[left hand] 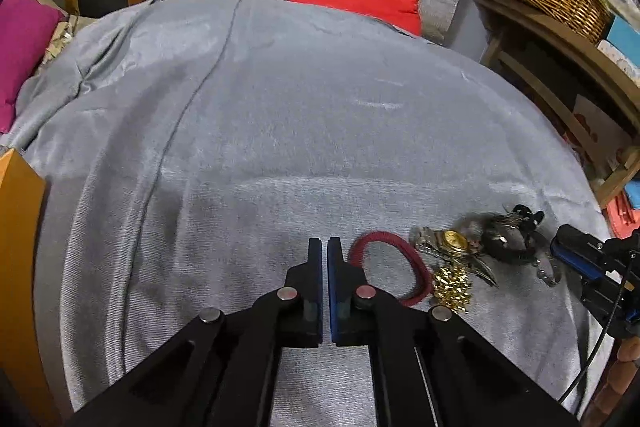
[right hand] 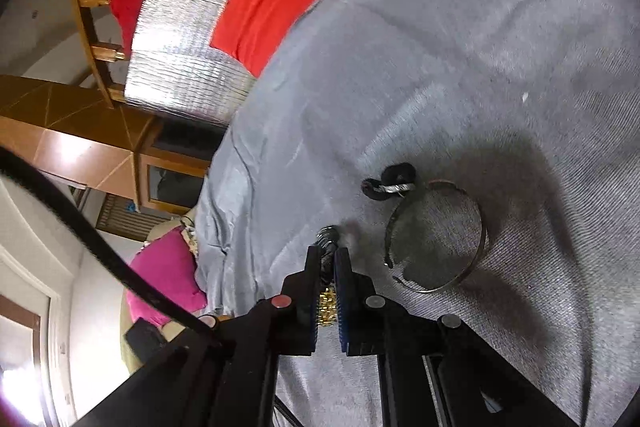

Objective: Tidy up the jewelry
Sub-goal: 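Grasp the red hair tie with the left gripper while the right gripper grasps the black beaded bracelet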

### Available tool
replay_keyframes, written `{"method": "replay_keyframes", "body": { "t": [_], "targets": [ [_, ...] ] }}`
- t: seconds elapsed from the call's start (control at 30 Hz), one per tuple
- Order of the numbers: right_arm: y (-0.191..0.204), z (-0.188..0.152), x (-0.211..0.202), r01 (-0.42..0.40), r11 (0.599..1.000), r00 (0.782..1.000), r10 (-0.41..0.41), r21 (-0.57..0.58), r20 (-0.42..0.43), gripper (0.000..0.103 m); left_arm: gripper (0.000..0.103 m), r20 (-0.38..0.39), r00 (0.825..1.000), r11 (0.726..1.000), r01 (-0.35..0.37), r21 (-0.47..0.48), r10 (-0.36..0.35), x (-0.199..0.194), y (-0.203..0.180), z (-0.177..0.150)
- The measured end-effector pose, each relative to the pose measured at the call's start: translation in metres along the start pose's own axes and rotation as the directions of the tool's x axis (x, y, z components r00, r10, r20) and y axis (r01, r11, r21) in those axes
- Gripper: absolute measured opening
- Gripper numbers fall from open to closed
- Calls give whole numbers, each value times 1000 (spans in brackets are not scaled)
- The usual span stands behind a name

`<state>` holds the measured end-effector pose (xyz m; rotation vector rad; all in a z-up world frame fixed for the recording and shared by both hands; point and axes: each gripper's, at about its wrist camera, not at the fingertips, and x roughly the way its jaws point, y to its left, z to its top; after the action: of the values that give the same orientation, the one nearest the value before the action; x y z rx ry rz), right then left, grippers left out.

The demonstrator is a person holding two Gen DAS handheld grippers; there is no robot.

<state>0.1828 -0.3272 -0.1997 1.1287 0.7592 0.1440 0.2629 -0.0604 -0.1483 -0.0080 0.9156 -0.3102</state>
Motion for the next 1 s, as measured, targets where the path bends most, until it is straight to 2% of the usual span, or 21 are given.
{"method": "replay_keyframes", "body": {
  "t": [0.13,0.17,0.2,0.27,0.33,0.43,0.53,0.6,0.67,0.77,0.9,1.0],
  "targets": [
    [3,0,-5,-11,1000,1000,11,-5,6,7,4,7,1000,1000,21,-6,-21,0,-1,0],
    [2,0,-3,-1,1000,1000,1,-6,-5,7,11,5,1000,1000,17,-4,-17,1,-1,0],
    [0,0,2,-8,1000,999,8,3,-39,7,24,2,1000,1000,13,-3,-13,3,-3,1],
    [-3,-1,9,-32,999,994,36,41,-106,10,36,-5,1000,1000,-2,-2,2,8,-2,0],
    [-2,-5,18,1,1000,988,4,30,-154,11,36,-12,1000,1000,0,0,0,13,-3,0],
    [1,-9,25,53,999,987,-52,-1,-154,12,36,-30,1000,1000,-8,29,8,23,-9,0],
    [-8,-10,31,94,995,984,-87,38,-158,13,34,-47,998,996,-29,80,33,32,-16,-4],
    [-13,-8,34,134,989,980,-124,59,-156,24,20,-35,999,992,-33,120,38,31,-22,-6],
    [-17,-7,37,126,989,982,-112,82,-154,27,15,-35,999,990,-28,135,33,30,-25,-7],
    [-16,-6,44,115,990,984,-103,76,-145,27,8,-32,999,990,-19,138,24,28,-25,-8],
    [-16,-5,52,98,992,988,-87,83,-127,26,6,-32,999,991,-6,130,10,24,-21,-10],
    [-12,-7,57,120,992,986,-114,47,-120,11,6,-28,1000,993,-9,121,13,21,-15,-10]
  ]
}}
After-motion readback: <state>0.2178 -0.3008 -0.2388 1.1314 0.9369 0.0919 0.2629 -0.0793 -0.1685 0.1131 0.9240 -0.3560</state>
